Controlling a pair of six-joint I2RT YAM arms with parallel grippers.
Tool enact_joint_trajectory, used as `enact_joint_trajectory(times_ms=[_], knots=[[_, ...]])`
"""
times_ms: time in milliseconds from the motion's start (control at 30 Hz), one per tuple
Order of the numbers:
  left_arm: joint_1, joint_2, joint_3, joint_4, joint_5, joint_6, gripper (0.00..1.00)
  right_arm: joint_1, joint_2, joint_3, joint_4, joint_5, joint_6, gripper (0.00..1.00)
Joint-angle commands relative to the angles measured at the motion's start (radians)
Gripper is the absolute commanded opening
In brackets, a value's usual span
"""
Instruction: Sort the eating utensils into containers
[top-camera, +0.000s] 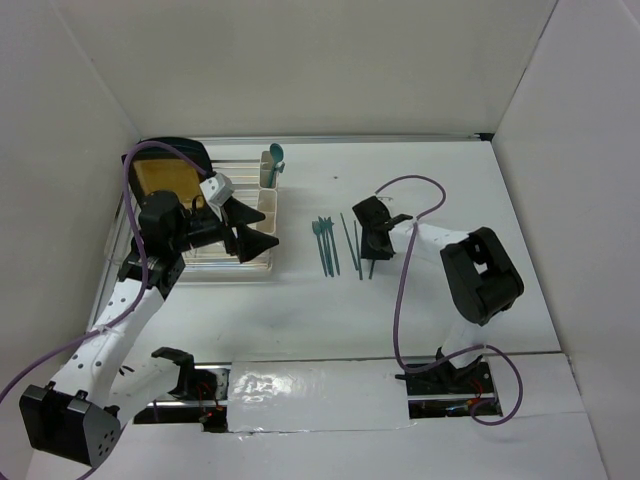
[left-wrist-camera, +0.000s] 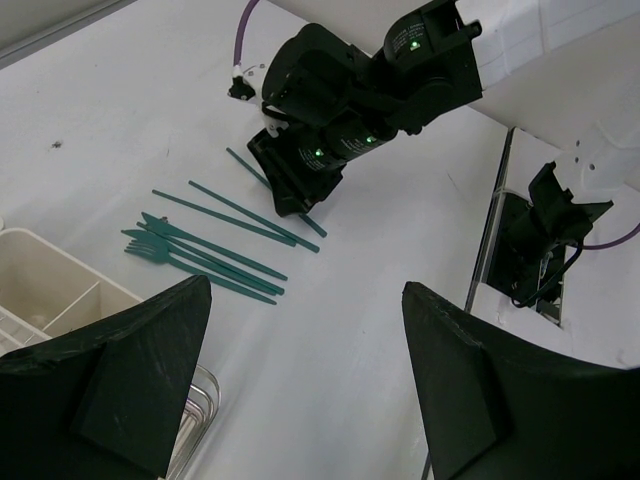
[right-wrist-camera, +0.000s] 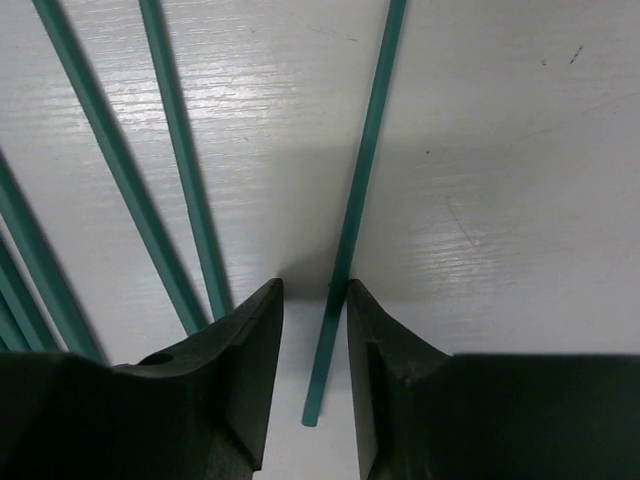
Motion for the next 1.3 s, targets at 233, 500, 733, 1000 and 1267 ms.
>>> enact_joint_trajectory(times_ms=[233, 500, 733, 1000, 1267], knots=[[-0.006, 0.003, 0.008, 0.027, 0.014, 0.019, 0.90, 0.039, 0.059, -0.074, -0.068, 0.022, 0.004, 0.00], [-0.084, 0.118, 0.065, -0.020, -0.163, -0.088, 0.87, 0.113, -0.229, -0.097, 0.099, -0.125, -0.106, 0.00], [-0.136, 0.264, 0.203, -0.142, -0.454, -0.314, 0.81, 0.122, -0.370, -0.016, 0.121, -0.259, -0.079, 0.00], [-0.257, 0.380, 0.241, -0.030, -0.574, -0.438, 0.82, 0.152, -0.427, -0.006, 0.194, -0.360, -0.037, 0.00], [-0.372, 0.529, 0.387, -0.089, -0.764, -0.458, 0.81, 0.166, -0.514, 0.026, 0.213, -0.392, -0.005, 0.00]])
